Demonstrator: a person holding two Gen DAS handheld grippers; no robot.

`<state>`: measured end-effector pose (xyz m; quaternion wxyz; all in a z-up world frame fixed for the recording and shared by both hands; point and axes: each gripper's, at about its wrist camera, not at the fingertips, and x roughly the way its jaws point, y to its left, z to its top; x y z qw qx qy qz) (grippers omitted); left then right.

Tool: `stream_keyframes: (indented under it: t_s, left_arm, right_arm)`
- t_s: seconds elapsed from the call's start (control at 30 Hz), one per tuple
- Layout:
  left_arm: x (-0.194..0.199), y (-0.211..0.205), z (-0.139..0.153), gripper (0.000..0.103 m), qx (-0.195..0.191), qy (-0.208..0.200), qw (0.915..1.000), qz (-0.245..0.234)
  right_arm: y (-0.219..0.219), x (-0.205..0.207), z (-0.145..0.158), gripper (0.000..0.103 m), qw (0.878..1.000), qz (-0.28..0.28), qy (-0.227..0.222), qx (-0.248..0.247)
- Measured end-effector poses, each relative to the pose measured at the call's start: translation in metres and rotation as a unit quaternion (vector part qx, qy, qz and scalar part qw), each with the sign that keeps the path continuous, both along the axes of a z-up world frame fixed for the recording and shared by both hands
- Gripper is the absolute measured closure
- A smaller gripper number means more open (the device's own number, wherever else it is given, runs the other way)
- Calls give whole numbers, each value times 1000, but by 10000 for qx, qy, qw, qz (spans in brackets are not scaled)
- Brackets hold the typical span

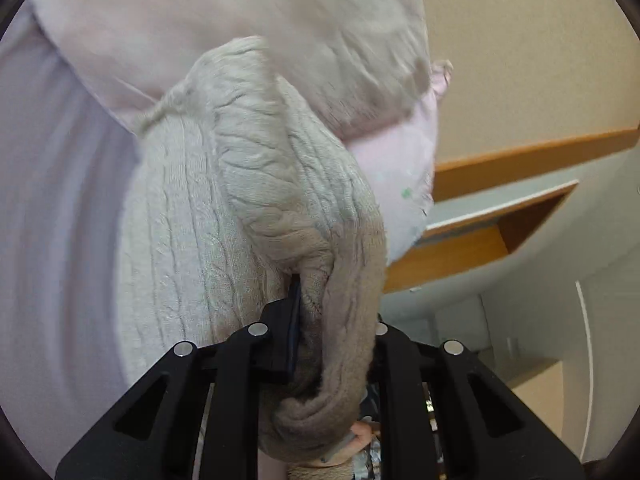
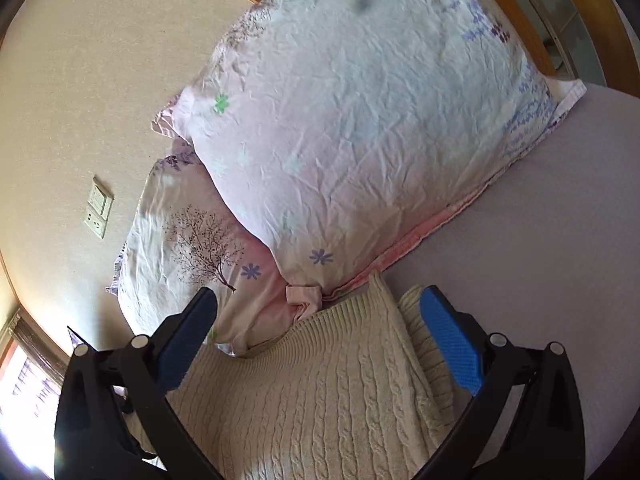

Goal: Fold small clothes

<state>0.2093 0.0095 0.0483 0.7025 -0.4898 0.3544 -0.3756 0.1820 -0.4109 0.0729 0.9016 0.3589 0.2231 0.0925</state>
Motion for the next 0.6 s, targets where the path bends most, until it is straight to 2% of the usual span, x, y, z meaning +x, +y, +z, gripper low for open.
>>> stream_keyframes:
  t_s: [0.1, 0.13, 0.2, 0.27, 0.3, 0.33, 0.4, 0.43, 0.47, 0.5, 0.57, 0.6]
  left_arm:
    - [28, -90, -13, 88, -522, 127, 9966, -624]
    - [35, -119, -21, 88, -552, 256, 9946, -836]
    - [43, -167, -37, 86, -366, 634, 9869, -1440]
    - [39, -181, -43, 85, -146, 856, 9801, -1787]
    - [35, -175, -39, 85, -207, 669, 9803, -1844]
    - [30, -162, -30, 83, -83, 442, 9841, -1720]
    - [22, -129, -13, 52, 313, 100, 9911, -1291]
    - [20, -113, -5, 27, 554, 2, 9933, -1014]
    - [17, -98, 1, 25, 917, -56, 9933, -699]
    - [14, -85, 5, 25, 1345, -101, 9897, -471]
    - [13, -73, 7, 24, 2142, -75, 9766, -200]
    - [12, -67, 3, 24, 2418, -20, 9703, -113]
  right_arm:
    - [-14, 1, 0, 2, 9997, -148, 111, -164]
    - [-18, 3, -3, 2, 9996, -162, 188, -157]
    - [-26, 8, -10, 2, 9991, -123, 391, -112]
    - [-34, 10, -15, 2, 9988, 10, 495, 41]
    - [-37, 9, -15, 2, 9987, 119, 476, 139]
    - [-38, 9, -15, 3, 9984, 238, 480, 193]
    - [-37, 9, -15, 9, 9976, 458, 498, 175]
    - [-34, 10, -16, 13, 9966, 544, 608, 102]
    - [-30, 13, -18, 18, 9954, 611, 743, 11]
    - [-26, 17, -21, 19, 9935, 643, 933, -93]
    - [-21, 24, -30, 21, 9889, 681, 1304, -200]
    - [-19, 27, -36, 21, 9863, 728, 1471, -185]
